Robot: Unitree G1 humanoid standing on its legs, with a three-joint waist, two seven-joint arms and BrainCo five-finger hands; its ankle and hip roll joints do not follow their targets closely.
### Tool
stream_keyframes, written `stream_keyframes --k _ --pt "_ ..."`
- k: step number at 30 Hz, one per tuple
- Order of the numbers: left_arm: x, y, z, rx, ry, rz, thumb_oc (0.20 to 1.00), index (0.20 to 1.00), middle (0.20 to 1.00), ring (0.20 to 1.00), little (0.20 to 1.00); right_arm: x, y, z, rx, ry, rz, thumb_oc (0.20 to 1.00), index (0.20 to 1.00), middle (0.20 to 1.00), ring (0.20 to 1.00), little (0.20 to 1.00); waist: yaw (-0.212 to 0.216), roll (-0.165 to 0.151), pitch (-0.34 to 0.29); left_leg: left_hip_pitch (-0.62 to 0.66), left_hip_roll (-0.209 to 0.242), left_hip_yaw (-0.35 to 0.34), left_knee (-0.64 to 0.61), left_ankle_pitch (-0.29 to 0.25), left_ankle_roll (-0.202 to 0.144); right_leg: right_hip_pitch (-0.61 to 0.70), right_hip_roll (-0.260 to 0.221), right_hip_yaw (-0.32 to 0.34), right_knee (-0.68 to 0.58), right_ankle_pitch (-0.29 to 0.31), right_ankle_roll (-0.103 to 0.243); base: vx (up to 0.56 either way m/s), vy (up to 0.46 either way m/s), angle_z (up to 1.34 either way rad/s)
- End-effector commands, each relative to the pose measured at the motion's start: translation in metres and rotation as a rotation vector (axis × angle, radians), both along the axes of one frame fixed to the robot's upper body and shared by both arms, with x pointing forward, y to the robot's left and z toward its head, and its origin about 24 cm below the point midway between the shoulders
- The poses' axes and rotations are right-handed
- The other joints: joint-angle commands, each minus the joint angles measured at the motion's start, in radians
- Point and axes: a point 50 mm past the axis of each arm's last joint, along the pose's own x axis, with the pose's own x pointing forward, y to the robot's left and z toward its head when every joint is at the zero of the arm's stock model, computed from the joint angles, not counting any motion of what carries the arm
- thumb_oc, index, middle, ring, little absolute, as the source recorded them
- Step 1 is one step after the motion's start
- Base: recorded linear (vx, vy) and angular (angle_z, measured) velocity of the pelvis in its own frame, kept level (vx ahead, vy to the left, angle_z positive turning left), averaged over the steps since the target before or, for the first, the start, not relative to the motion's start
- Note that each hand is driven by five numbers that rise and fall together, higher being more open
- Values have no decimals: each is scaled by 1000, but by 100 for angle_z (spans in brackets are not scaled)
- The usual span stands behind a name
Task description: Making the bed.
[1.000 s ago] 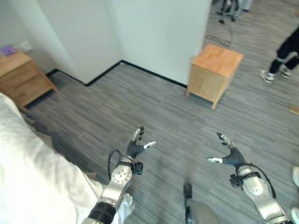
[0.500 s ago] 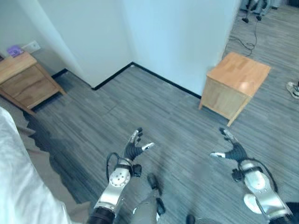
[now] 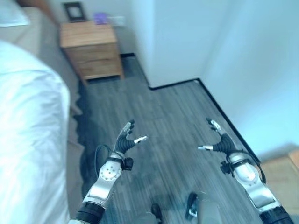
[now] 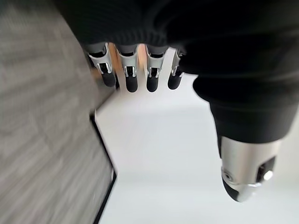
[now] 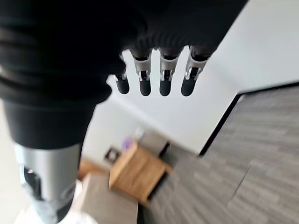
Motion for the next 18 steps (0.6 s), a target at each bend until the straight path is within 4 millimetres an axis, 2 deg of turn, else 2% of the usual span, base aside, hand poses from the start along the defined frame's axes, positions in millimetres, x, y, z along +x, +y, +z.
stream_keyframes --k 1,3,4,7,8,9,10,11,12,13,15,17,18 --pt "1 -14 15 1 -96 -74 1000 1000 1000 1000 1000 4 -15 16 -2 -101 -71 1000 1000 1000 1000 1000 -35 -6 -16 -133 77 -15 -23 59 -47 217 35 108 -164 -25 68 359 -132 177" --pt "-2 -8 10 10 -73 -63 1000 1000 1000 1000 1000 1 -18 11 -4 -75 -83 1000 1000 1000 1000 1000 -40 3 -24 -104 80 -72 -23 45 -57 191 8 128 -209 27 82 492 -263 244" --pt "-7 -2 6 23 -58 -56 1000 1000 1000 1000 1000 -1 -17 7 -14 -51 -70 1000 1000 1000 1000 1000 -36 2 -33 -65 75 -97 -23 23 -60 212 -9 103 -229 38 81 548 -315 222" --pt "-16 8 -2 20 -23 -17 1000 1000 1000 1000 1000 -2 -14 0 -21 -19 -49 1000 1000 1000 1000 1000 -33 7 -51 -22 83 -114 12 -15 -68 245 -10 91 -221 36 72 330 -241 52" --pt "-25 10 -10 -5 7 4 1000 1000 1000 1000 1000 -1 -12 -3 -29 1 -30 1000 1000 1000 1000 1000 -21 13 -60 -37 95 -123 145 -33 -80 285 -4 86 -234 26 53 253 -244 3" --pt "-28 11 -12 -29 12 15 1000 1000 1000 1000 1000 -1 -12 -2 -16 -1 -25 1000 1000 1000 1000 1000 -14 17 -58 -72 107 -120 248 -1 -98 319 1 71 -252 21 37 349 -443 -5" --pt "-27 12 -12 -66 12 39 1000 1000 1000 1000 1000 0 -17 -2 -13 -1 -41 1000 1000 1000 1000 1000 0 14 -33 -183 138 -125 499 82 -138 392 10 32 -293 6 0 214 -378 -8" --pt "-27 12 -12 -78 9 48 1000 1000 1000 1000 1000 1 -19 0 -25 -4 -42 1000 1000 1000 1000 1000 8 5 -18 -224 153 -103 590 118 -144 418 7 16 -303 -4 -15 204 -389 -12" --pt "-27 12 -12 -84 8 56 1000 1000 1000 1000 1000 2 -19 1 -29 -8 -45 1000 1000 1000 1000 1000 10 -5 -8 -257 178 -68 648 119 -142 442 8 4 -315 -13 -26 175 -253 -37" --pt "-27 13 -12 -88 5 61 1000 1000 1000 1000 1000 3 -21 1 -33 -11 -53 1000 1000 1000 1000 1000 11 -12 -3 -279 204 -26 668 118 -137 463 11 -5 -323 -22 -32 212 -209 -51" --pt "-28 12 -13 -96 10 60 1000 1000 1000 1000 1000 1 -24 1 -46 -6 -63 1000 1000 1000 1000 1000 19 -22 0 -316 235 48 608 106 -125 491 12 -20 -328 -38 -36 269 -119 -61" --pt "-31 11 -15 -92 22 50 1000 1000 1000 1000 1000 -1 -28 -1 -47 3 -78 1000 1000 1000 1000 1000 24 -26 -12 -339 210 93 471 62 -105 512 11 -32 -333 -62 -22 294 0 -38" --pt "-33 9 -17 -90 30 46 1000 1000 1000 1000 1000 -2 -28 -3 -49 11 -81 1000 1000 1000 1000 1000 24 -21 -19 -343 185 104 386 70 -101 512 15 -33 -333 -70 -14 316 82 -32"
